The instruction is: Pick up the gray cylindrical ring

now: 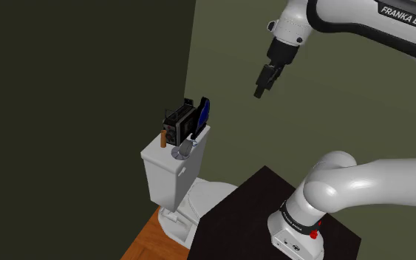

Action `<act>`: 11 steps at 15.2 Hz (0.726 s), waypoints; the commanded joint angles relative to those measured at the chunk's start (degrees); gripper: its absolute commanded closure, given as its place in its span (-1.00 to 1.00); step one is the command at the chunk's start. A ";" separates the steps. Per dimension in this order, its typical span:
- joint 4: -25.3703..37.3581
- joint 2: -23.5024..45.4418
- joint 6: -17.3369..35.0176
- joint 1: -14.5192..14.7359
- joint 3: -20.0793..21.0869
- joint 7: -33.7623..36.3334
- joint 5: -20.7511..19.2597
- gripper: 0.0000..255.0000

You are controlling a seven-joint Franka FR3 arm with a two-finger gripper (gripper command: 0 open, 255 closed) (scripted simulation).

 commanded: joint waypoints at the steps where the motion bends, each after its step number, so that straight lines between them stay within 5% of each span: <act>1: 0.00 0.00 0.00 0.00 0.00 0.00 0.00 -1.00; 11: -2.47 15.95 14.69 -3.58 8.13 13.42 -1.19 -1.00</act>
